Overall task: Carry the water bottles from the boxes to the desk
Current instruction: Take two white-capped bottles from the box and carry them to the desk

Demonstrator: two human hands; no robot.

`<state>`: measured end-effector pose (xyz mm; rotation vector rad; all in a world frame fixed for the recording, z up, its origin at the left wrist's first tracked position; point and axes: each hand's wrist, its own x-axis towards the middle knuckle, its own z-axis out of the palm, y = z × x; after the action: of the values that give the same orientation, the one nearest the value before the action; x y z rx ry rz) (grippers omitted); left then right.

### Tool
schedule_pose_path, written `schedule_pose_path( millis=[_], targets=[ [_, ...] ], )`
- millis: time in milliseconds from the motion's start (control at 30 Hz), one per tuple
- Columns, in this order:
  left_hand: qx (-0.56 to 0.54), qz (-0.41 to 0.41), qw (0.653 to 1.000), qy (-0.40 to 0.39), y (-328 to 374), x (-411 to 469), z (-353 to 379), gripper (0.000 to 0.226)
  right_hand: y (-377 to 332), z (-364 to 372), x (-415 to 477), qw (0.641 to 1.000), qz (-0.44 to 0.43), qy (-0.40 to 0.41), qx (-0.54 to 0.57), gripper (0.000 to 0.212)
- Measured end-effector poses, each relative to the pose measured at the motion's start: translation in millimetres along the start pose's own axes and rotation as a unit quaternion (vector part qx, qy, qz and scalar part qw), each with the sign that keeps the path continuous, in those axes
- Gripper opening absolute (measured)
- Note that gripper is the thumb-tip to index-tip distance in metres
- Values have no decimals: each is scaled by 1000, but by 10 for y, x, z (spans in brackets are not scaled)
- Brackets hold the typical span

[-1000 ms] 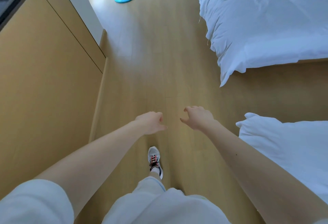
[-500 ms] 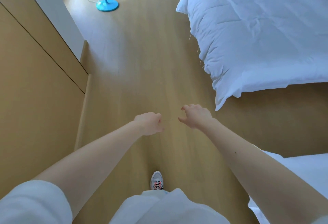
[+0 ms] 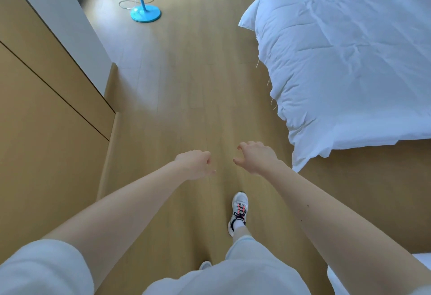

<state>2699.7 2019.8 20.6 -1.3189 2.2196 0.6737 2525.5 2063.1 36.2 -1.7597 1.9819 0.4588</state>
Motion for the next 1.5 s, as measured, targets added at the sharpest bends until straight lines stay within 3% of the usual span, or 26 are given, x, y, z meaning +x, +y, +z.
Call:
schedule_pose_path(
  millis=[400,733,1067,1500],
  targets=[
    [18,-69,997,15,63,1262,-1364,46,602,-1110,1605,997,-56,17,44,57],
    [80,-43,994,57,141,2143,-2145,49,1026,-1739,2570,996,-54,37,54,58],
    [60,-7,995,76,-359,3013,-2778,48,906,-2273,3397,998,-23,47,46,57],
    [53,38,992,106,-1657,4171,-4339,52,78,-3575,4819,996,13,82,22,54]
  ],
)
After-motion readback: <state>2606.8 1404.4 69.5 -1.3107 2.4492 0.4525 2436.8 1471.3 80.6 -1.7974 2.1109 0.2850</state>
